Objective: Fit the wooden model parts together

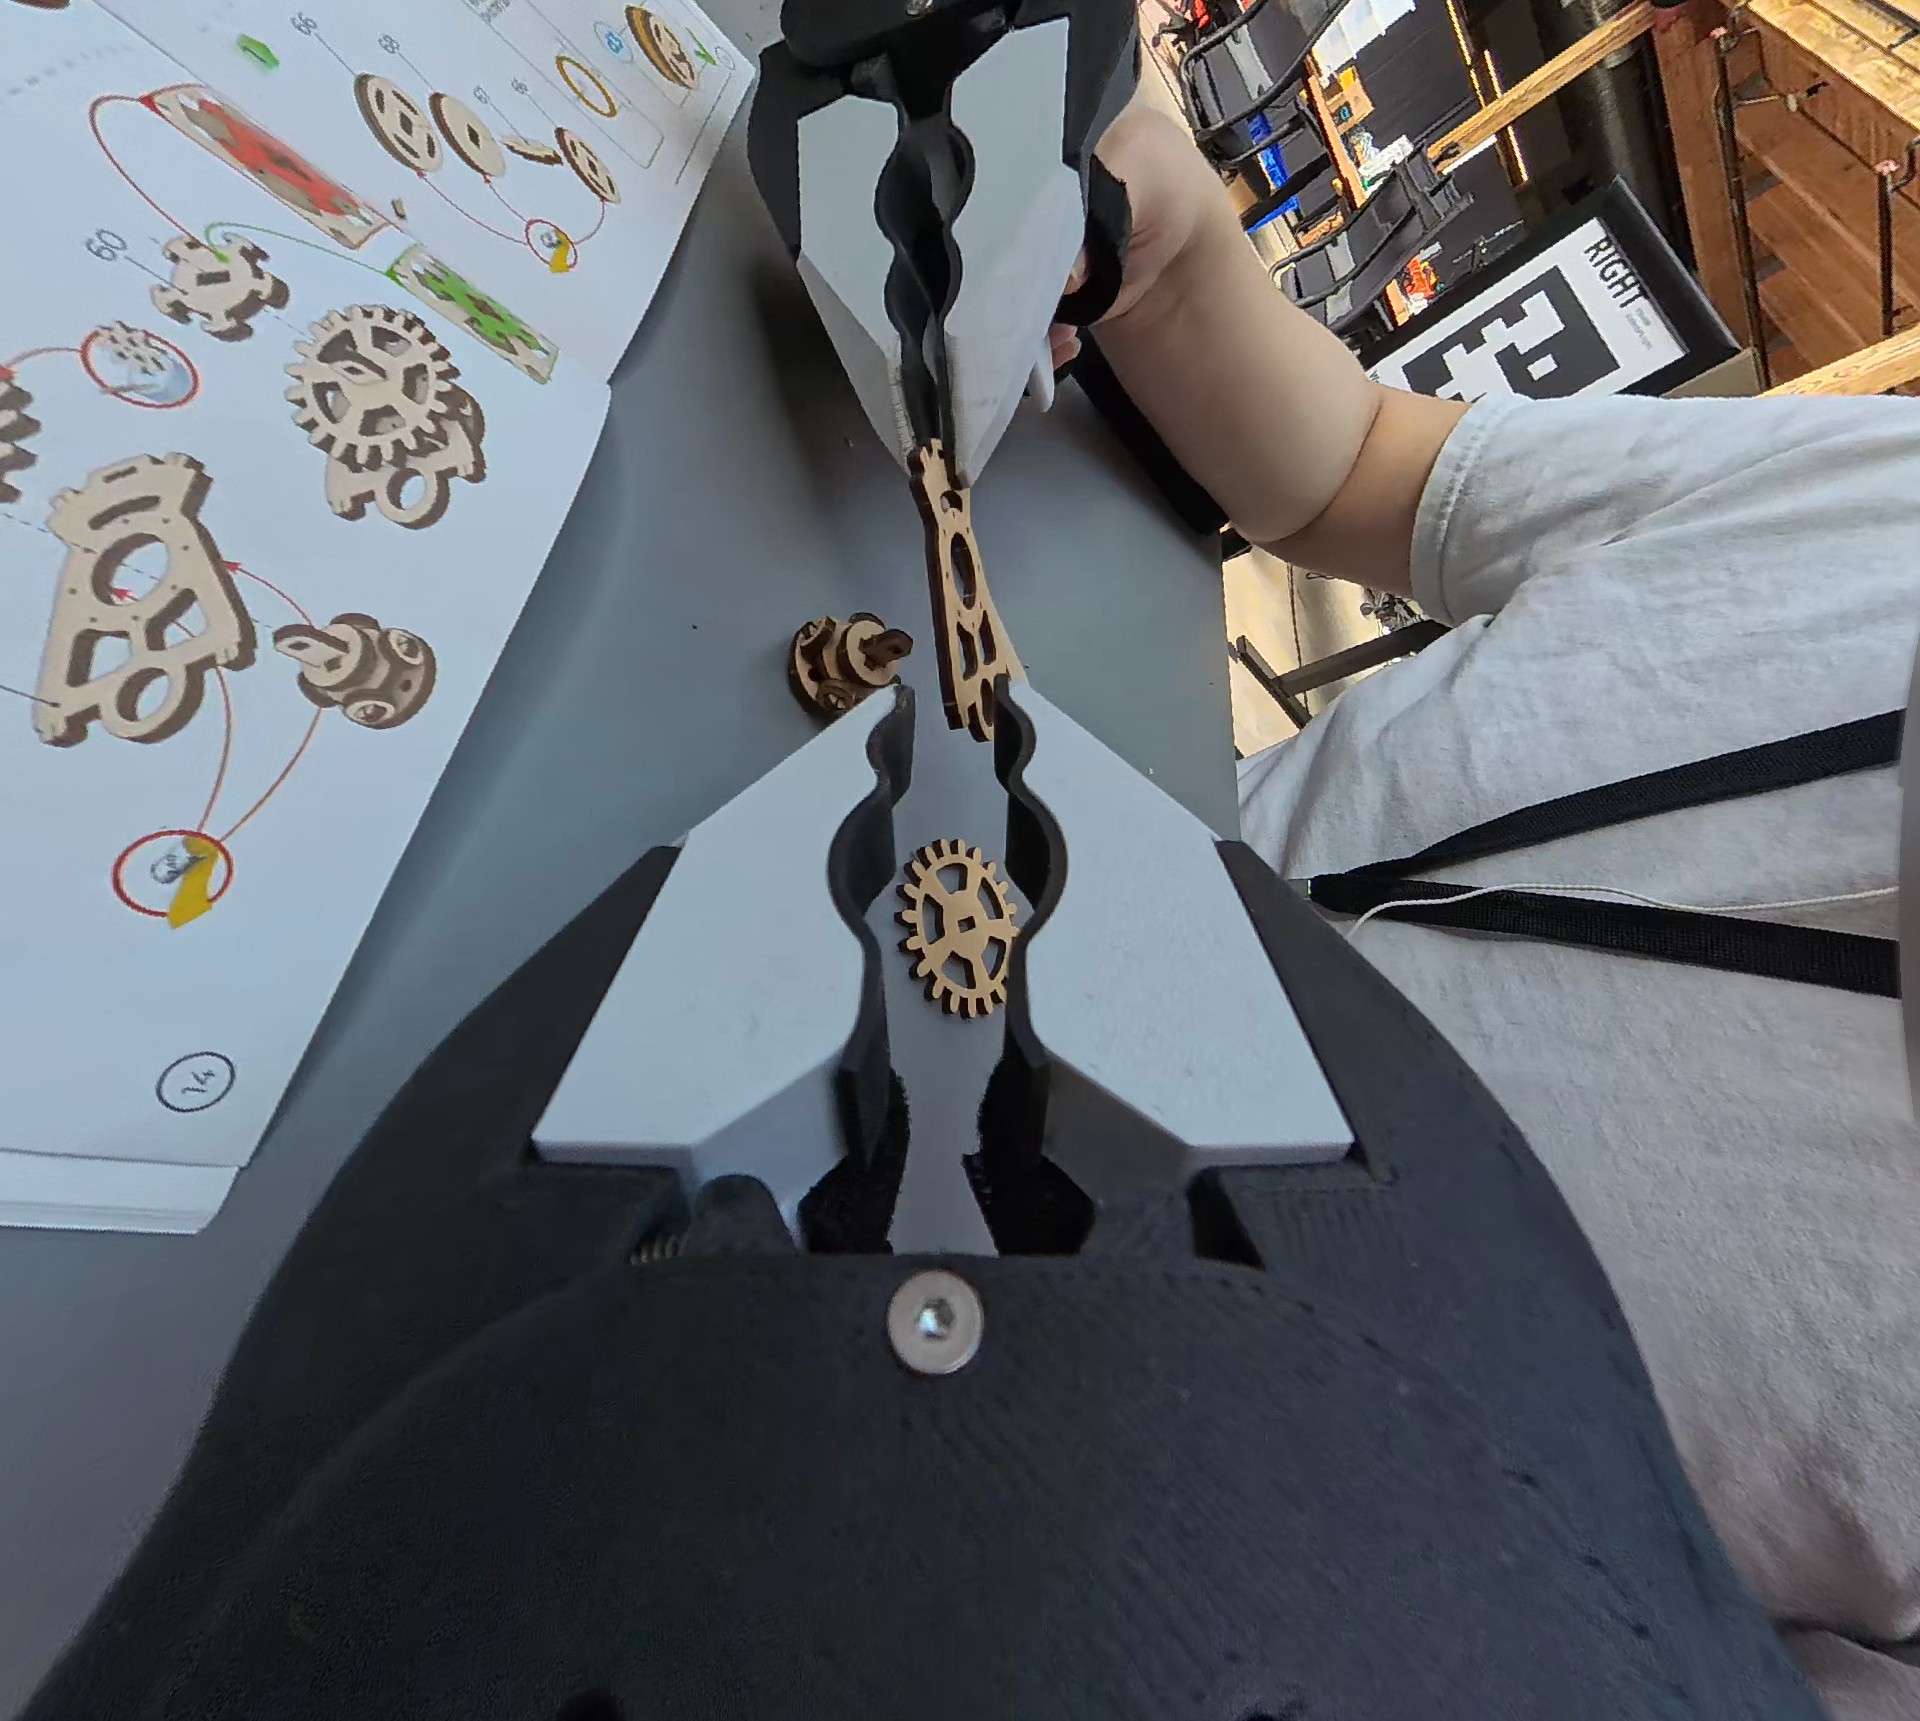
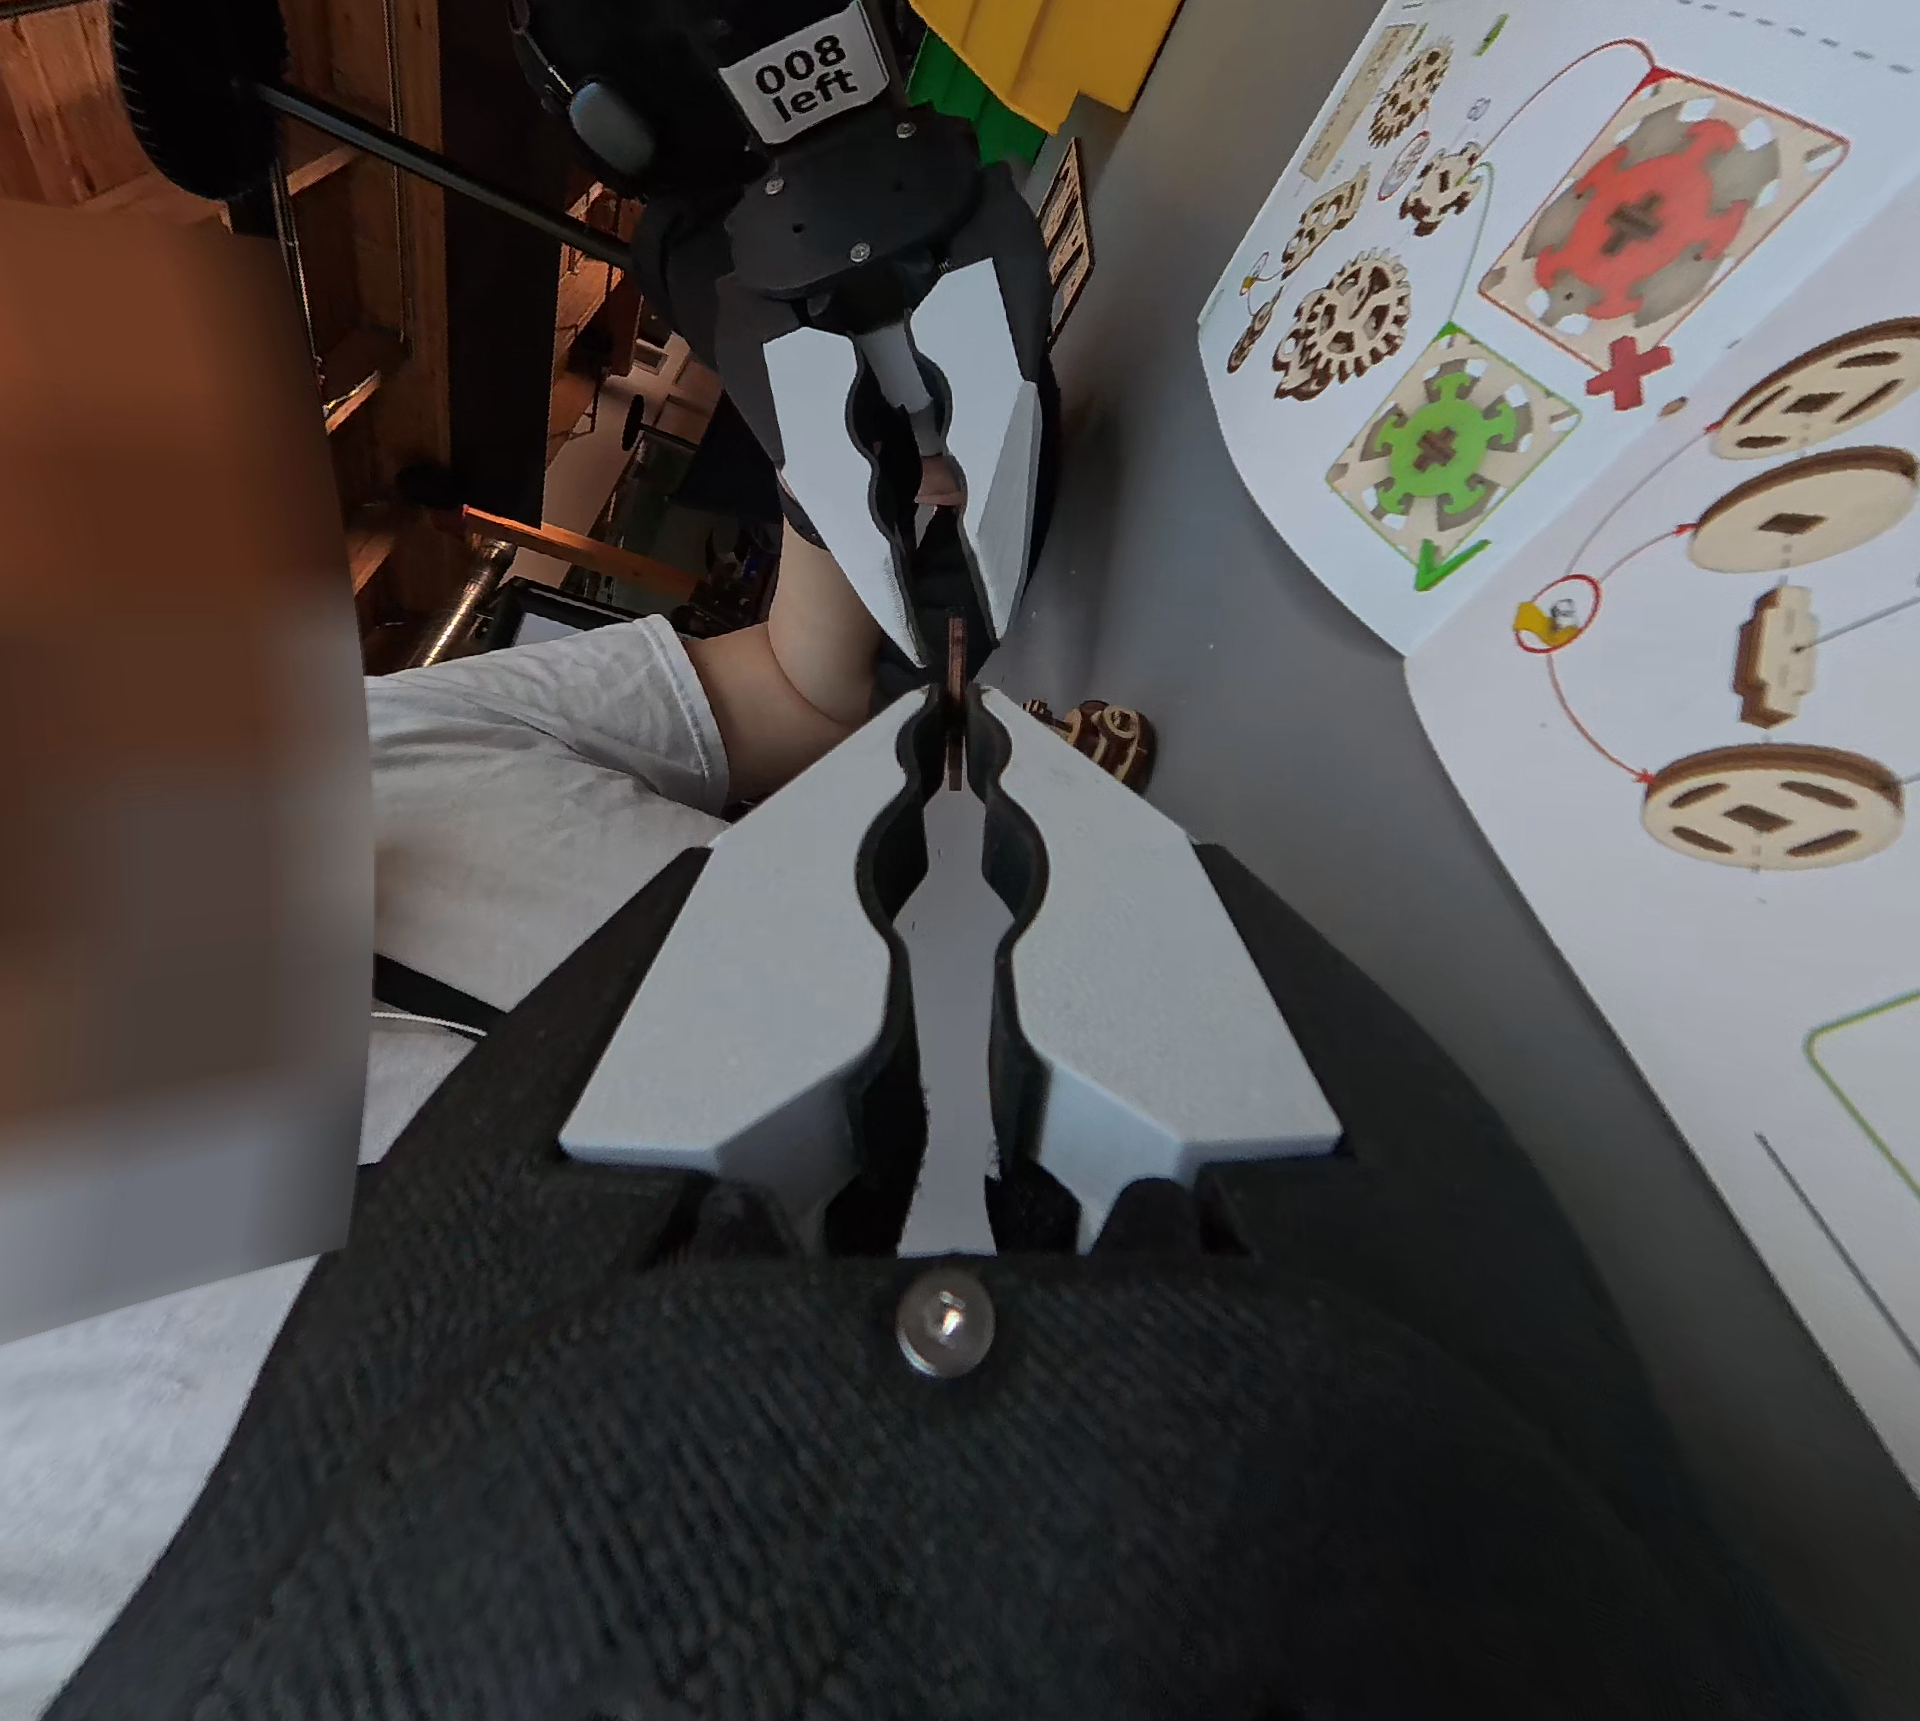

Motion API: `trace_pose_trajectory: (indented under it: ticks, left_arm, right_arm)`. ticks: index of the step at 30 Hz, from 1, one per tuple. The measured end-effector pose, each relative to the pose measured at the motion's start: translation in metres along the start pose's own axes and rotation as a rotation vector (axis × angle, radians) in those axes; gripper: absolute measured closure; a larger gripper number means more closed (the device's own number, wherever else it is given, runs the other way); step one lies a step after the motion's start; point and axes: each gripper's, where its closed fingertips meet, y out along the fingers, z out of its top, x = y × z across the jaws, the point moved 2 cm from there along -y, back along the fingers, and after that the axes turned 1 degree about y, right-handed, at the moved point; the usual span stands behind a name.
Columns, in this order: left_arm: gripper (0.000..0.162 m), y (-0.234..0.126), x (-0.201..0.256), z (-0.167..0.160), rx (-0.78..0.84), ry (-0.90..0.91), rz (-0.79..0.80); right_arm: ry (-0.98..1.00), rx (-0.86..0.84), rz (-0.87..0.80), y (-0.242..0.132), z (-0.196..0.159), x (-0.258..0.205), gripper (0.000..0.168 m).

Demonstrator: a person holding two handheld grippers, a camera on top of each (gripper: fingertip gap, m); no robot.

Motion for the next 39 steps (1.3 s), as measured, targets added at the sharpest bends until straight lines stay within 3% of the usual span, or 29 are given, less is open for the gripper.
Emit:
trace_pose_trajectory:
  ticks: [8,18,25,35,39]
  left_arm:
    - [0.15,-0.002,0.001,0.002,0.019,-0.008,-0.021]
    - [0.141,0.002,0.001,-0.002,-0.018,-0.021,-0.017]
    - [0.158,0.004,0.003,-0.006,-0.043,-0.051,-0.059]
    - [0.152,0.007,0.002,-0.01,-0.068,-0.071,-0.065]
    - [0.159,0.006,0.004,-0.009,-0.058,-0.087,-0.087]
  right_arm:
    - [-0.008,0.079,0.003,-0.03,0.015,-0.012,0.167]
    - [0.021,-0.035,0.001,0.001,-0.006,-0.003,0.167]
    - [0.01,-0.006,-0.003,0.0,-0.002,-0.002,0.167]
    - [-0.003,0.014,-0.005,-0.002,0.001,-0.002,0.167]
    - [0.002,0.015,-0.001,-0.002,0.001,-0.002,0.167]
